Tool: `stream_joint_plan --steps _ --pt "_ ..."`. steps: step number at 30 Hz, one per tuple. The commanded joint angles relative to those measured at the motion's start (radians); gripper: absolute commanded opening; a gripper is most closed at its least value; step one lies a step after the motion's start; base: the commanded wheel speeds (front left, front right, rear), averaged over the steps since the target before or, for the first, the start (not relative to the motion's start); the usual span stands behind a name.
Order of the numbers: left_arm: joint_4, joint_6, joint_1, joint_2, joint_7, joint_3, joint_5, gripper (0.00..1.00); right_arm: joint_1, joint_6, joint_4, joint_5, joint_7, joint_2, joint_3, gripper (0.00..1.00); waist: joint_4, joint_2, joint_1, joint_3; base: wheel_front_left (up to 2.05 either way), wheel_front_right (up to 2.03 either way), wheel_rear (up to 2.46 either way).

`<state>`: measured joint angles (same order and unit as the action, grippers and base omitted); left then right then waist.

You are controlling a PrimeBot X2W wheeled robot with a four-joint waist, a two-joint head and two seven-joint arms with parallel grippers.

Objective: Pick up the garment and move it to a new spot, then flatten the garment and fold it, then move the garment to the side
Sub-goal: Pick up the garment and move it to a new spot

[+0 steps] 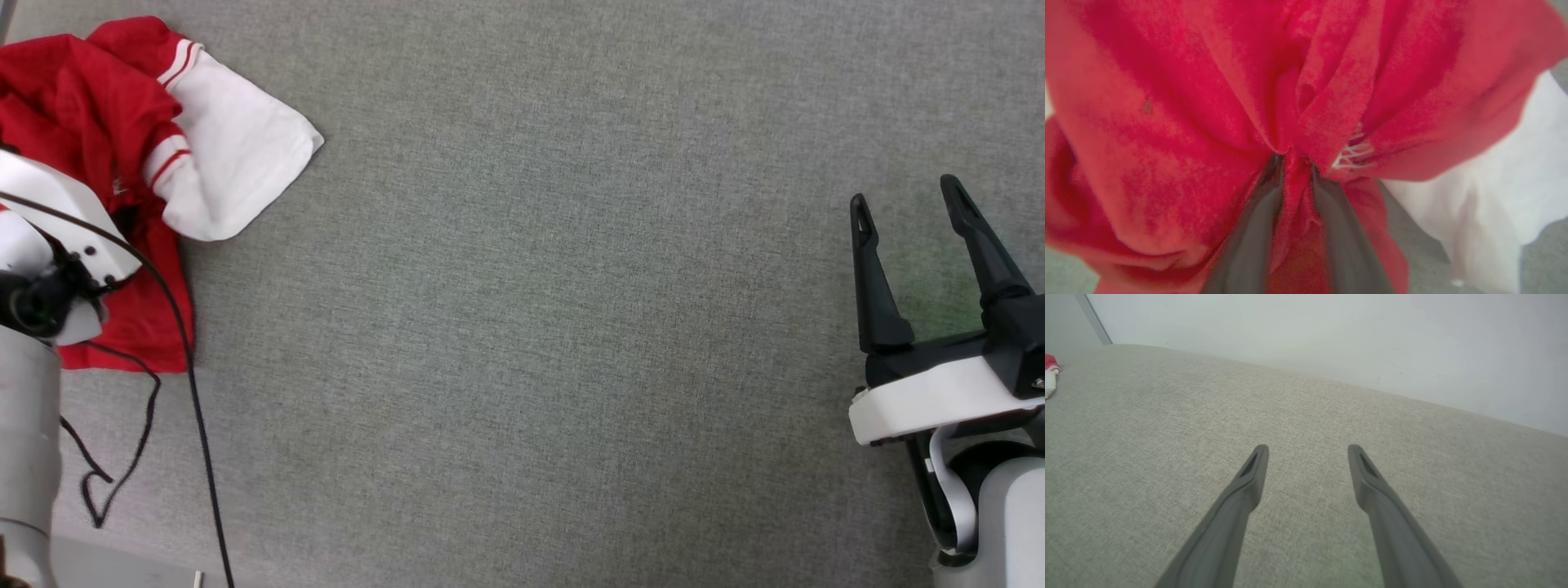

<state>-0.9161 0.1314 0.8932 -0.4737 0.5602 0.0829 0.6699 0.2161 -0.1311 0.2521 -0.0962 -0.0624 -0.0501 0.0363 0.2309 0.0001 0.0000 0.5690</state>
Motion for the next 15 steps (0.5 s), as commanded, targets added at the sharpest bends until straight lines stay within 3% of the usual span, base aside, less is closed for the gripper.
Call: stream_joint_plan --steps 1,5,15 --pt "-0.045 -0.001 -0.062 0.061 -0.035 0.026 -0.008 0.00 0.012 0.001 -0.005 0.008 0.003 0.000 0.001 1.00 0.003 -0.0001 0.0000 -0.015 0.00 0.00 0.00" --pt "-0.041 -0.003 -0.052 0.049 -0.161 0.028 -0.033 0.00 0.003 0.001 -0.015 0.011 0.009 0.000 0.005 1.00 0.011 -0.0001 0.0000 -0.053 0.00 0.00 0.00" --pt "-0.016 -0.034 -0.046 0.051 -0.611 0.049 -0.132 0.00 -0.062 0.001 -0.054 0.054 0.028 0.000 0.020 1.00 0.045 -0.0001 0.0000 -0.238 0.00 0.00 0.00"
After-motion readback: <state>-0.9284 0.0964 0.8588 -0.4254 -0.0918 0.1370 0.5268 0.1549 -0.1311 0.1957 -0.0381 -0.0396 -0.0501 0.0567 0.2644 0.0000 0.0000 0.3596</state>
